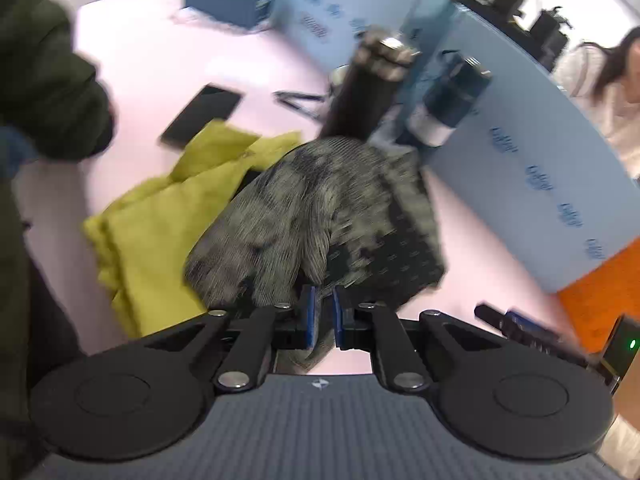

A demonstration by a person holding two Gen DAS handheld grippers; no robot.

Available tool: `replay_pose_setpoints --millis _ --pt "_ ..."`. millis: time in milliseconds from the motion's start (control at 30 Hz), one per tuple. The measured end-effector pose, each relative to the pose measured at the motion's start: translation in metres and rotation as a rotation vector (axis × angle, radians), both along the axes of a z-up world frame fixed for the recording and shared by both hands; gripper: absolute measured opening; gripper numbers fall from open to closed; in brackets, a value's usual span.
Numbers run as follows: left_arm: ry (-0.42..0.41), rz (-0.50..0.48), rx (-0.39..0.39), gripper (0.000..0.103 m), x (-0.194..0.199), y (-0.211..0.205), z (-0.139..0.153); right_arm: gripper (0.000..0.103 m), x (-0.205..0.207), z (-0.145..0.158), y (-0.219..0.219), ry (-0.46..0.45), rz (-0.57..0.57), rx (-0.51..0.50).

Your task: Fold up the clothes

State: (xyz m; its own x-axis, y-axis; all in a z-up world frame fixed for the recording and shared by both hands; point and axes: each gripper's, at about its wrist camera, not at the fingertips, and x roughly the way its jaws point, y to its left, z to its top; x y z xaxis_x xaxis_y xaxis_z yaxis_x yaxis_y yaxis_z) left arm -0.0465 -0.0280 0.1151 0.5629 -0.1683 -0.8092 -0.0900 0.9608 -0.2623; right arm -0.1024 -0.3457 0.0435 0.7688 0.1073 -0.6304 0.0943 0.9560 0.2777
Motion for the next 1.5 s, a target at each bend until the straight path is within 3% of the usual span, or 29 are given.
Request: replay_pose_setpoints --millis 67,133,233,300,333,367,433,467,500,633,767,900,1067,1333,1400,1467,1500 --pt "0.021 0.0 0.014 0.011 -0.009 -0.004 -0.015 0.092 0.019 -0.001 0.012 0.004 0.07 -0.045" --pt "0.044 -0.014 0.079 0.011 -0.011 -0.013 -0.03 0.086 0.039 0.003 0.024 0.014 0.107 -0.078" --pt "0.026 0.046 0.18 0.013 -0.01 -0.019 -0.045 0.069 0.067 -0.001 0.036 0.062 0.14 -0.08" --pt "0.018 0.077 0.203 0.022 -0.008 -0.017 -0.053 0.044 0.081 -0.004 0.043 0.089 0.186 -0.089" --pt "0.034 0.073 0.204 0.024 -0.002 -0.013 -0.056 0.014 0.086 -0.006 0.044 0.106 0.22 -0.086" --pt "0.046 0.059 0.194 0.024 0.003 -0.01 -0.06 0.003 0.09 -0.007 0.045 0.123 0.249 -0.082" --pt "0.055 0.037 0.165 0.021 0.009 -0.005 -0.068 0.003 0.09 -0.006 0.04 0.128 0.263 -0.048" --pt "0.061 0.037 0.151 0.015 0.014 -0.001 -0.071 0.003 0.089 -0.005 0.038 0.125 0.267 -0.032" --pt "0.067 0.049 0.133 0.001 0.017 0.003 -0.075 0.003 0.087 -0.002 0.036 0.117 0.261 -0.026" --pt "0.076 0.082 0.026 0.001 0.023 0.018 -0.075 0.003 0.072 0.019 0.027 0.059 0.227 0.024" --pt "0.002 0.052 0.01 0.001 0.023 0.021 -0.043 0.003 0.042 0.056 0.016 -0.057 0.204 0.08" --pt "-0.119 -0.015 -0.005 0.001 0.02 0.017 0.014 0.003 -0.005 0.1 -0.004 -0.193 0.157 0.14" --pt "-0.274 -0.159 -0.063 0.001 0.013 0.0 0.097 0.003 -0.097 0.174 -0.028 -0.381 0.071 0.151" --pt "-0.467 -0.419 -0.216 0.001 -0.057 -0.032 0.221 0.001 -0.309 0.309 -0.002 -0.642 -0.08 0.06" --pt "-0.474 -0.485 -0.227 0.001 -0.075 -0.045 0.241 0.001 -0.349 0.325 0.007 -0.62 -0.136 0.01" --pt "-0.455 -0.536 -0.189 0.001 -0.08 -0.066 0.246 0.001 -0.383 0.332 0.013 -0.573 -0.188 -0.016" --pt "-0.427 -0.556 -0.177 0.001 -0.08 -0.072 0.241 0.001 -0.392 0.322 0.016 -0.522 -0.202 -0.01"
